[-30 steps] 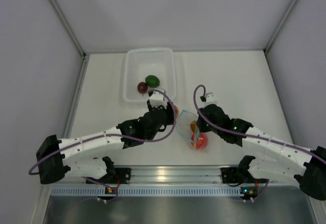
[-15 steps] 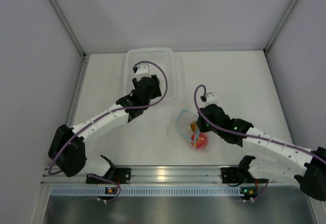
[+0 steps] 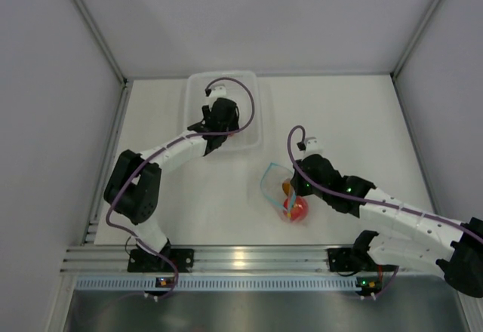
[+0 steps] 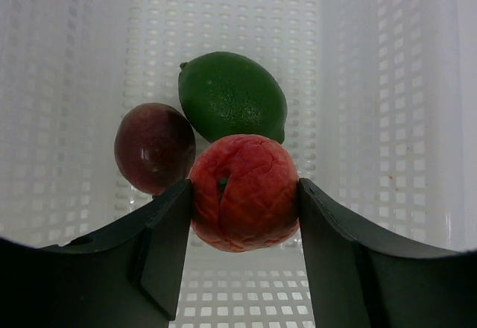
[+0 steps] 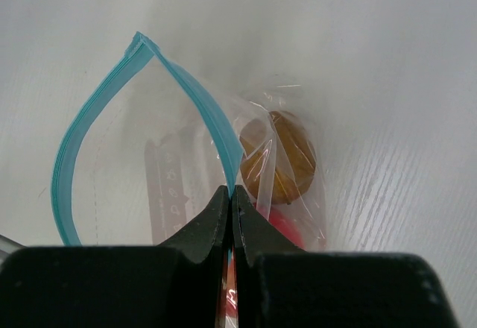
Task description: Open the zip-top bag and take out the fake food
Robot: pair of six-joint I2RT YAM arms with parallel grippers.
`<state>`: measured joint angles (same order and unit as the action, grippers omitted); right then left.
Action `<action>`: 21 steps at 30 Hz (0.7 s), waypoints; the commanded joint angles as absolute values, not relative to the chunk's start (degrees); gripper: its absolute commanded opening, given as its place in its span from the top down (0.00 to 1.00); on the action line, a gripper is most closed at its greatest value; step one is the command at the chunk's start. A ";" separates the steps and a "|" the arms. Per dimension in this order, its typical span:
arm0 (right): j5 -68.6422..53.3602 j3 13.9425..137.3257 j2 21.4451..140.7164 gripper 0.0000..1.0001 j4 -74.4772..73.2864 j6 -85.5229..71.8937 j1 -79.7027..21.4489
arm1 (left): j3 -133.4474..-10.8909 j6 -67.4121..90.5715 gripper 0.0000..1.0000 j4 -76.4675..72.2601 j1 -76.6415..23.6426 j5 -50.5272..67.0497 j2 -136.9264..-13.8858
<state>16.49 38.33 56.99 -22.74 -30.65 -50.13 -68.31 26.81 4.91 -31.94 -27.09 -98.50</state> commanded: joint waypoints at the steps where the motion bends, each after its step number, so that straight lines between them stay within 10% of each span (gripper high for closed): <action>1: 17.23 39.46 56.51 1.00 -21.01 -30.94 -50.18 | -70.66 26.19 0.44 2.72 -31.73 -23.82 -98.44; 4: 16.79 39.46 56.25 1.00 -21.01 -31.02 -50.18 | -70.58 26.46 0.02 2.72 -31.73 -22.86 -97.21; 21: 19.16 43.15 54.05 1.00 -27.41 -29.88 -50.18 | -63.72 30.76 0.02 5.62 -37.17 -5.54 -79.65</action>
